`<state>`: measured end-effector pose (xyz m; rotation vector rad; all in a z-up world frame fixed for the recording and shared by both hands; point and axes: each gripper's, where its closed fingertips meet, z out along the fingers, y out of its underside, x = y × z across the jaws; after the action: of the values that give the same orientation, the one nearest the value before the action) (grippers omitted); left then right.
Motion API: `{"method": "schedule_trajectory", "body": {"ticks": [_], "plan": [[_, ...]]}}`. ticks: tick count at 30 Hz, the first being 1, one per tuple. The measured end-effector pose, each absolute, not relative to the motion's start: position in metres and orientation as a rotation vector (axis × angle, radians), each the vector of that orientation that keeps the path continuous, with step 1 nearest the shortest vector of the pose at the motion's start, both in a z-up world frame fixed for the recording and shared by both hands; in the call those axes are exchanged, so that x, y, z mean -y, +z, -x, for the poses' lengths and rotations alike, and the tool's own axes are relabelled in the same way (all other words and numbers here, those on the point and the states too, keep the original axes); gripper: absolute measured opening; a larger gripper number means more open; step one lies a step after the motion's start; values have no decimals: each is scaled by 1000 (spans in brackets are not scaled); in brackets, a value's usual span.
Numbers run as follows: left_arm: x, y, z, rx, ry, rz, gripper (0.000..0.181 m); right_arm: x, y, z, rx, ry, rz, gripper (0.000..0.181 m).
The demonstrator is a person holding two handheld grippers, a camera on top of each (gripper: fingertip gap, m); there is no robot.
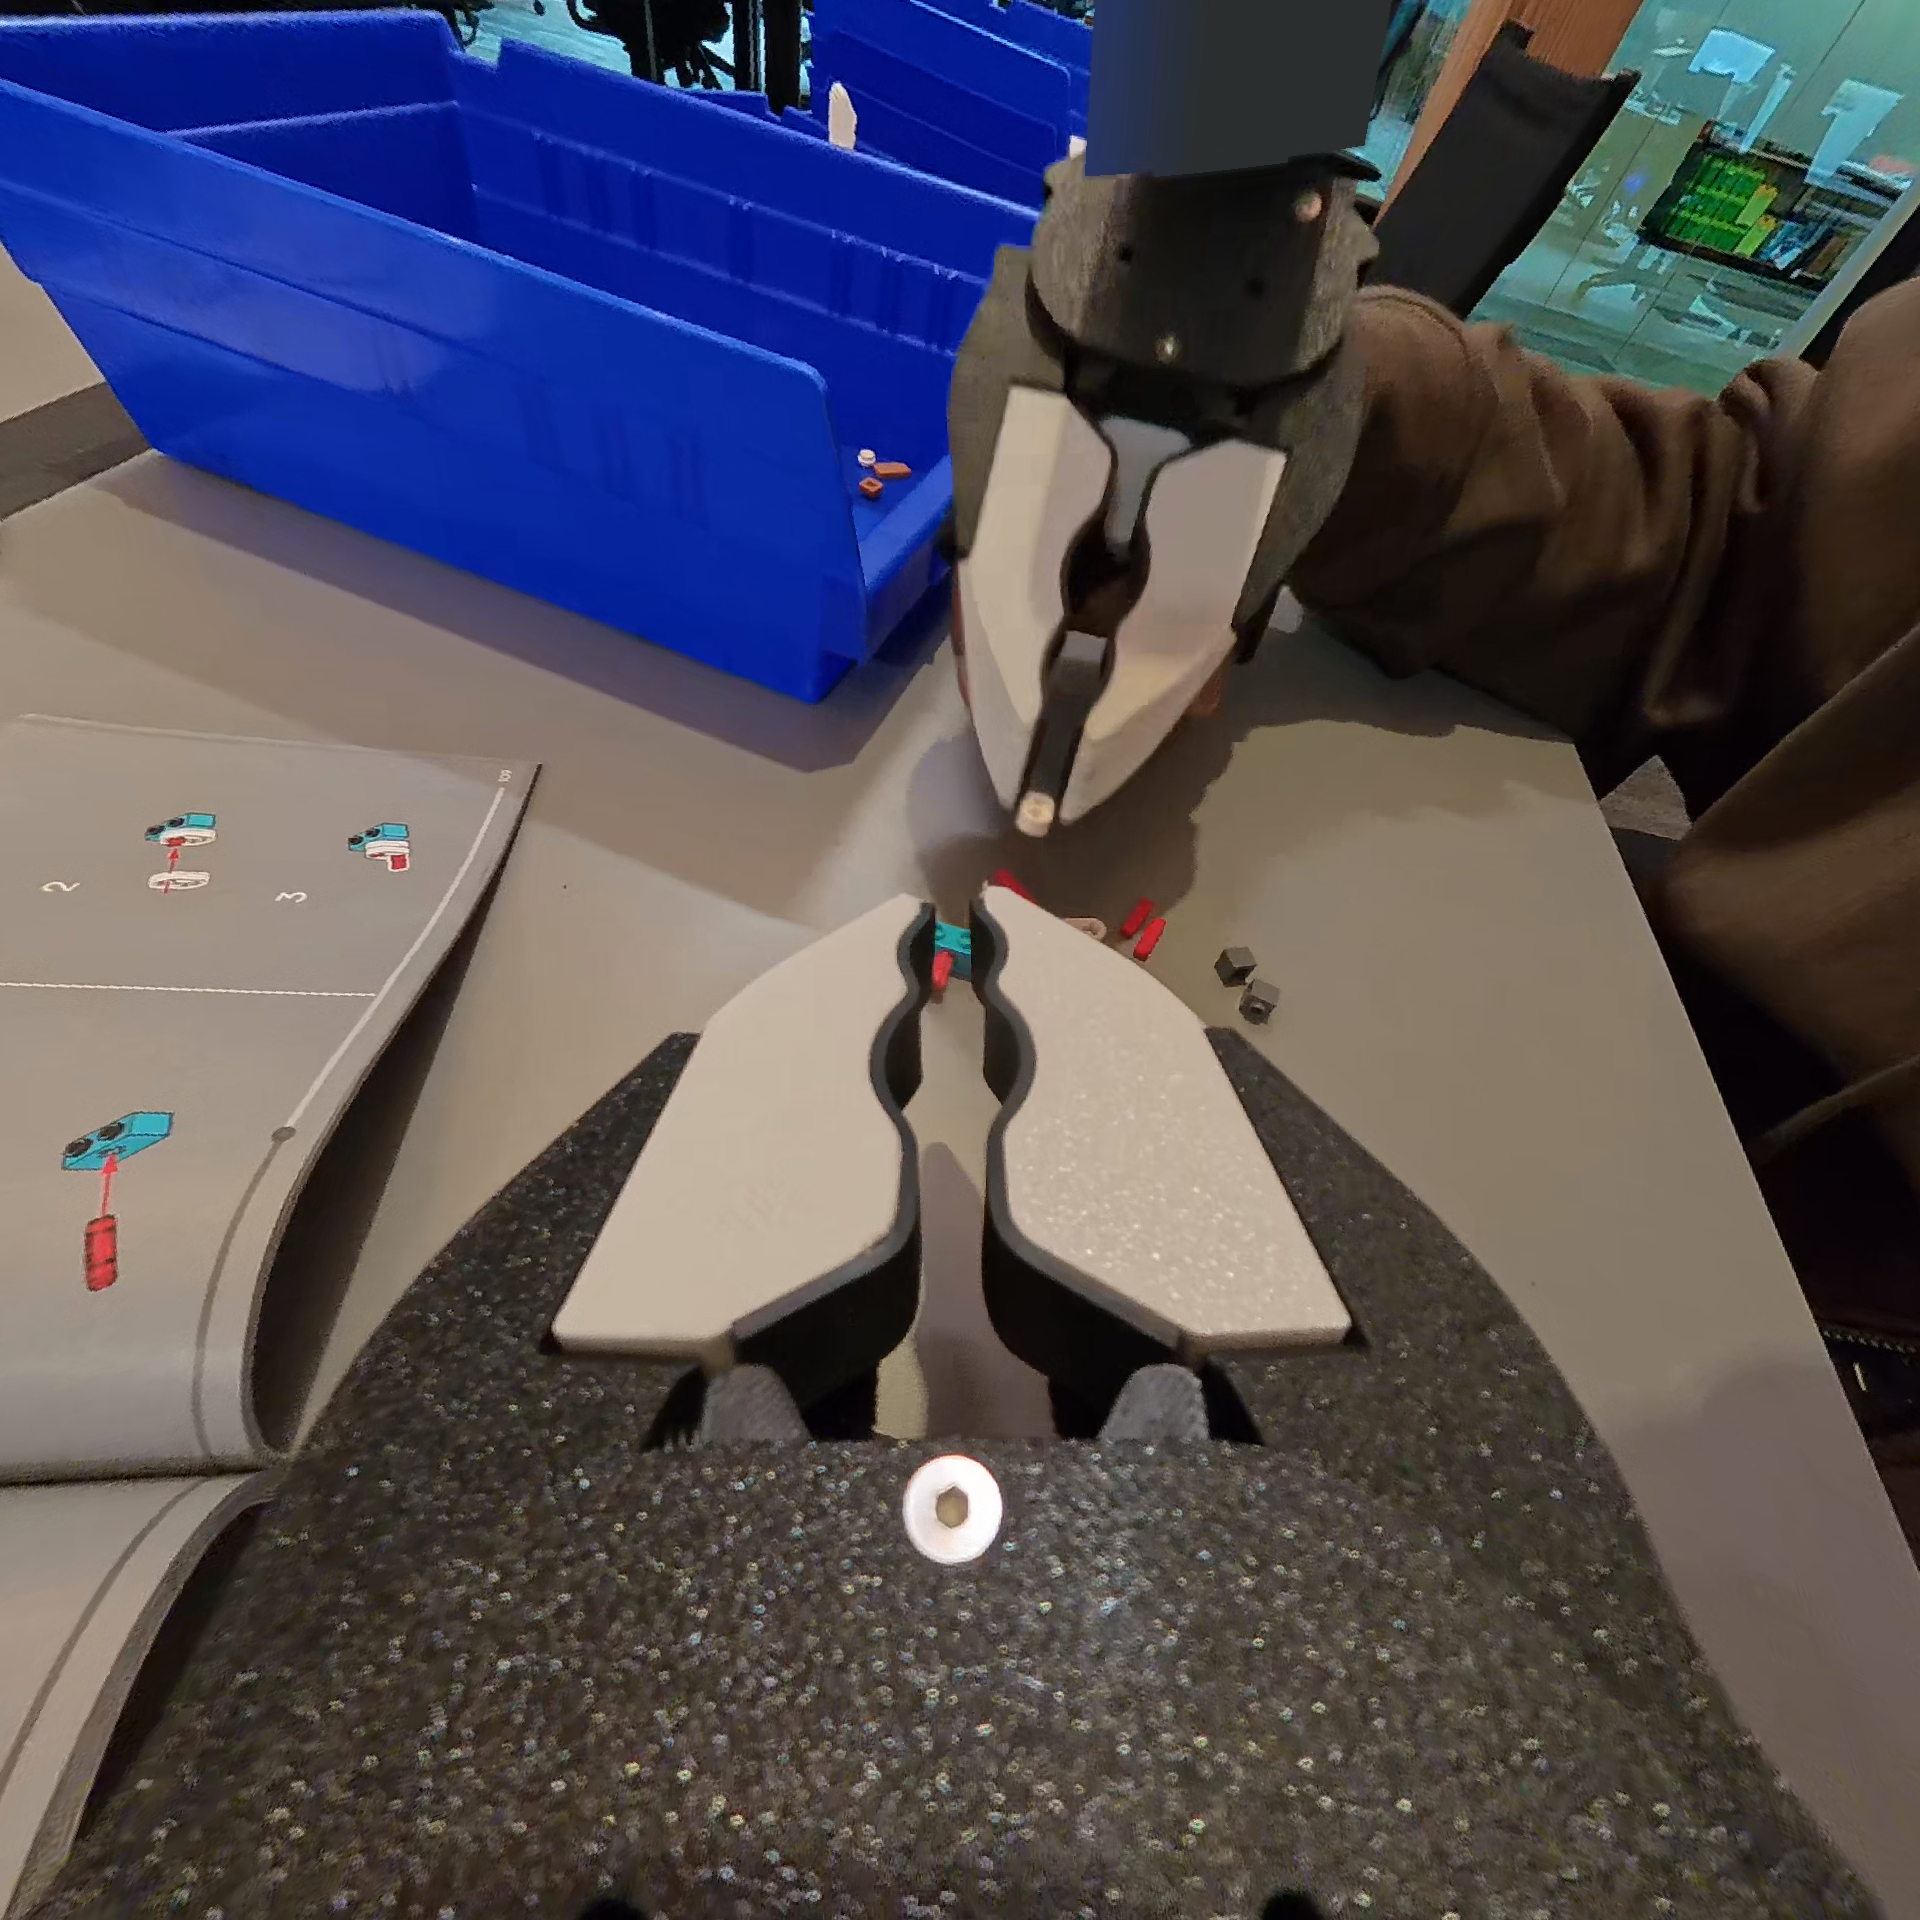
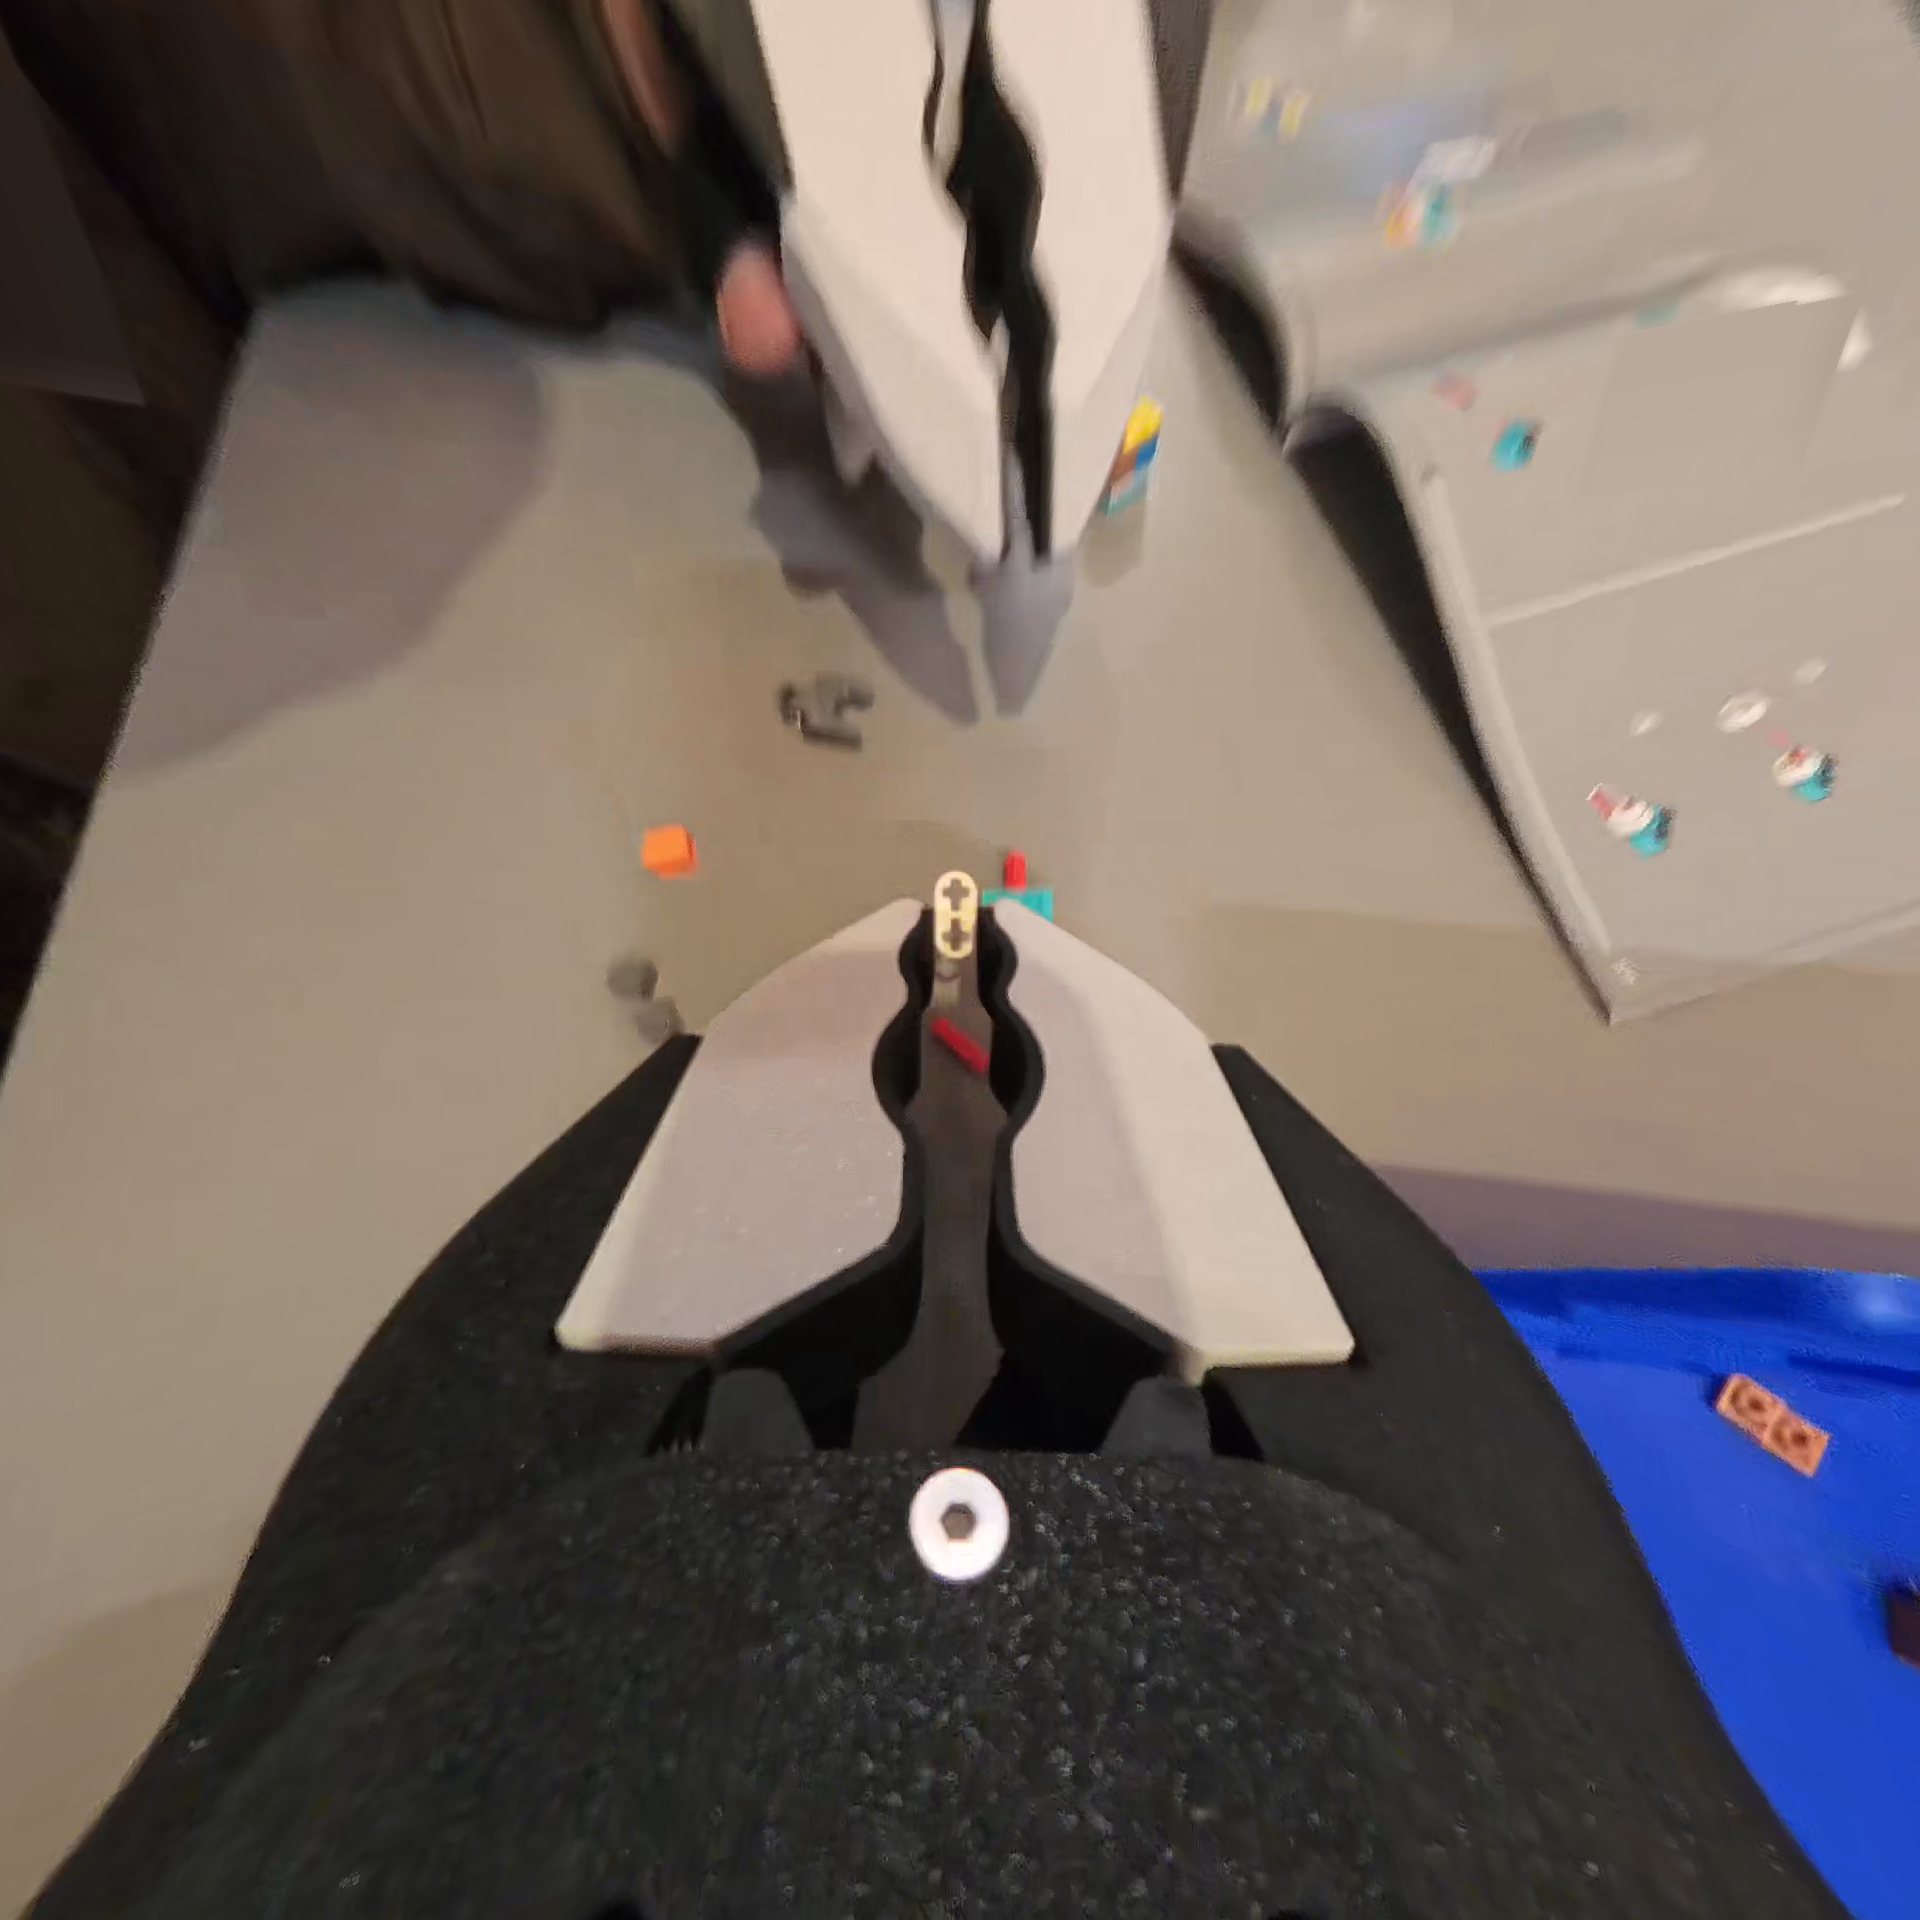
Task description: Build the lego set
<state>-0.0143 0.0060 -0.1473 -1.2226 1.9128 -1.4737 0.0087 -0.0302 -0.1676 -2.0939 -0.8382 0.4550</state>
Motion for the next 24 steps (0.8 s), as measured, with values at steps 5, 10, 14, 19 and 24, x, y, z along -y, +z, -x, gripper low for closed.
{"method": "schedule_trajectory", "body": {"ticks": [5,10,14,19,24], "plan": [[0,-148,14,-1928,-1481,1197,6,7,-133,1,579,623,1851,7],[2,-142,13,-1896,-1505,1172,6,2,-118,13,481,758,1697,7],[4,-132,12,-1834,-1566,1147,6,2,-103,12,406,827,1584,7],[10,-120,11,-1760,-1677,1119,6,3,-90,6,312,936,1476,7],[8,-117,9,-1725,-1693,1127,6,1,-97,9,353,862,1525,7]]}}
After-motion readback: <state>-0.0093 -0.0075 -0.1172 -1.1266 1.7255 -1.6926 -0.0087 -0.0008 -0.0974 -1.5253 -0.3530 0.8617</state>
